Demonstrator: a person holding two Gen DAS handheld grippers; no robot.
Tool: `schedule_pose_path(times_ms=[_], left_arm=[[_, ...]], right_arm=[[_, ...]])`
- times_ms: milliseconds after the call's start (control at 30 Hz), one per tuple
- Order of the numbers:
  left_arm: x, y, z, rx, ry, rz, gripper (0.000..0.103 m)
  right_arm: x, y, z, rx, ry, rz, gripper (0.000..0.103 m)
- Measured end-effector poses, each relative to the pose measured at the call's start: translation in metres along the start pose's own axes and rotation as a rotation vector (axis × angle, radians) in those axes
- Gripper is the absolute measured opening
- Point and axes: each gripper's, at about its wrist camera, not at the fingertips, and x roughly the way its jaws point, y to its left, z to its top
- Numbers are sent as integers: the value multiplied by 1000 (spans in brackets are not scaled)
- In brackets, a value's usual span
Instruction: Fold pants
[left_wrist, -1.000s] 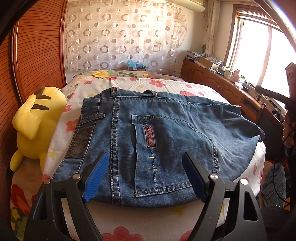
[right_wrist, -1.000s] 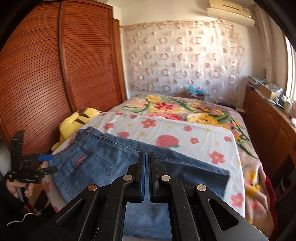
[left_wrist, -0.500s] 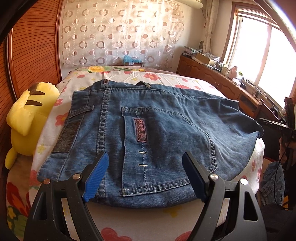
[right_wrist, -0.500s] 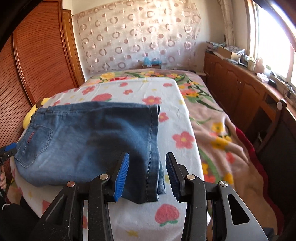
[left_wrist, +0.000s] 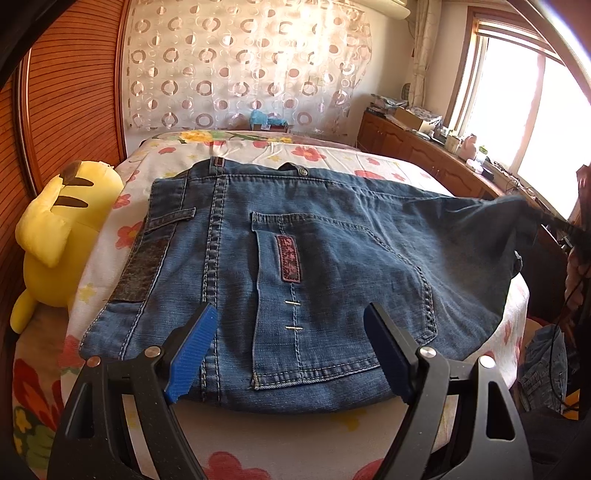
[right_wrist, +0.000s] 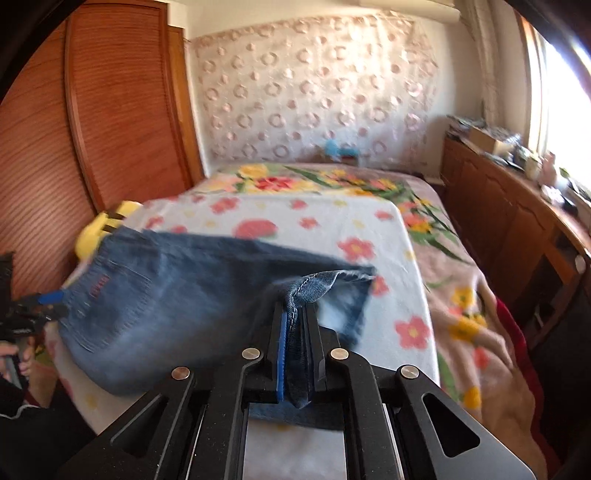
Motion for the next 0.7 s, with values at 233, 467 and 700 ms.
schedule_pose_path(times_ms=[233,467,700], left_arm=[[-13,4,4,-1,-28,11,82],[-25,16,7,-12,-51,33,82],[-24,23,4,-26,-44,36,82]], right_arm=[[0,65,59,-128,-82,172,7],[17,130,86,-223,-83,354,8],[51,131,104,-244,-46,366,25]])
